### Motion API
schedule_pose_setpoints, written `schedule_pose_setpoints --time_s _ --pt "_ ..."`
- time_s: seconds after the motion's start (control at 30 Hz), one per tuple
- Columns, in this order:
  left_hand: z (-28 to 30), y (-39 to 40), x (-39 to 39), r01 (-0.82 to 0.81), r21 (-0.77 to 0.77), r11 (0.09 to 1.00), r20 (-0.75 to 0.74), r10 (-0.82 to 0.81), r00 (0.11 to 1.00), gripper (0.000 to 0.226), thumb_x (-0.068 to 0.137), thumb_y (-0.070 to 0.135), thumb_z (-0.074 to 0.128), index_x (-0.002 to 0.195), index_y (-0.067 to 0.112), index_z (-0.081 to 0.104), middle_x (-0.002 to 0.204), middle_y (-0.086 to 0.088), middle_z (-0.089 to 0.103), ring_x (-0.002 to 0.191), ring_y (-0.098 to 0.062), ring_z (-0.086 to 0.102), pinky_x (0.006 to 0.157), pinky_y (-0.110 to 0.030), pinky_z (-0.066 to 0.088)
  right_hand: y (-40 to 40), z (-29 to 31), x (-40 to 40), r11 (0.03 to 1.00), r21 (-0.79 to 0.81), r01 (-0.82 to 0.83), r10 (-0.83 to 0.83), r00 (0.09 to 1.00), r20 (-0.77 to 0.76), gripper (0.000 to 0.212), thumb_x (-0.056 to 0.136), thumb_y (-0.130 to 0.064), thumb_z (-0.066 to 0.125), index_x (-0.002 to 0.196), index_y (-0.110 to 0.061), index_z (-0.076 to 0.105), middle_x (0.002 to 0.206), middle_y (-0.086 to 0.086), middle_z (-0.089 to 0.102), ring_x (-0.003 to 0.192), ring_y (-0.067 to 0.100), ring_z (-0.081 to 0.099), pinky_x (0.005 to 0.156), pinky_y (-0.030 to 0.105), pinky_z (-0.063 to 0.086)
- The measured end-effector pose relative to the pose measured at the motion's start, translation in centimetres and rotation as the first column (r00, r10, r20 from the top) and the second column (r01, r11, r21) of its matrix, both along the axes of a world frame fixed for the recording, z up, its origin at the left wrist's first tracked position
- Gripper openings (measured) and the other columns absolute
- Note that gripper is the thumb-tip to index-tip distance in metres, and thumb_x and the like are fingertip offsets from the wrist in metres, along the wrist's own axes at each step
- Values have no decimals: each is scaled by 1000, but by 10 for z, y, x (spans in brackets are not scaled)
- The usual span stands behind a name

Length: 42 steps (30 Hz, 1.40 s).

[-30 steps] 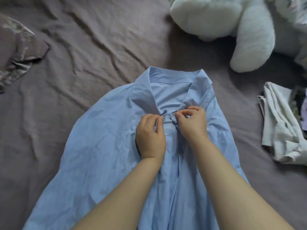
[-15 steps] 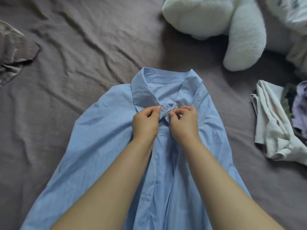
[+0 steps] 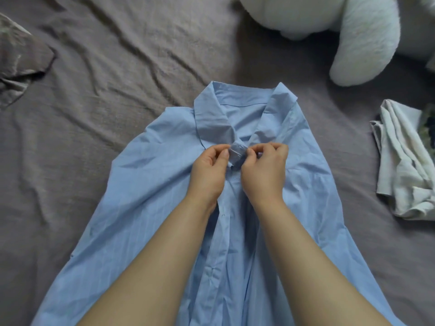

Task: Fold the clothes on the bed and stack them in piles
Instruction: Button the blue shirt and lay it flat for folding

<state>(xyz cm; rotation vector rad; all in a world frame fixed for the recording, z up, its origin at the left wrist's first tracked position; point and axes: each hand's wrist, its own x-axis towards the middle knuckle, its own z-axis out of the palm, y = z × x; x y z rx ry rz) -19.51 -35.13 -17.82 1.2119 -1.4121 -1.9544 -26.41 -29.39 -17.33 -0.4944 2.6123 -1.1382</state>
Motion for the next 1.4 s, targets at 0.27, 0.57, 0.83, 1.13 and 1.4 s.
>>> schedule_pose_setpoints --time_s 0.27,0.57,0.83,1.13,1.4 --pt "12 16 -1 -21 -75 997 -17 20 1000 14 81 18 75 92 10 72 93 -6 73 89 -14 67 75 -16 52 1 -5 -2 986 -148 77 -40 970 238 6 93 -14 56 91 -12 61 111 -2 44 91 14 58 91 30 48" --pt "1 26 9 119 -427 897 188 -41 981 36 78 12 74 110 19 60 100 5 62 91 0 57 79 -6 42 13 -12 -7 971 -233 47 27 951 307 10 93 -12 59 89 -7 67 118 11 54 87 -13 54 83 5 41" --pt "0 31 -6 -95 -517 851 285 276 918 8 85 8 63 82 14 65 86 3 60 69 -1 48 67 -1 34 11 -13 -5 970 -240 34 50 941 336 14 91 -17 62 78 -19 67 110 4 52 106 23 60 98 44 48" --pt "13 16 -3 -83 -250 965 268 152 951 7 90 19 64 83 16 66 80 6 66 73 -5 59 68 -15 46 8 -1 -1 989 -130 73 -35 961 274 17 91 -22 58 85 -9 68 107 15 63 86 17 62 81 26 48" --pt "26 10 6 -141 17 990 133 138 982 10 89 11 65 82 19 68 81 -2 70 82 -18 67 79 -27 53 -2 15 10 981 -83 175 -146 951 273 17 91 -21 57 85 -9 69 110 9 64 91 19 62 72 18 38"
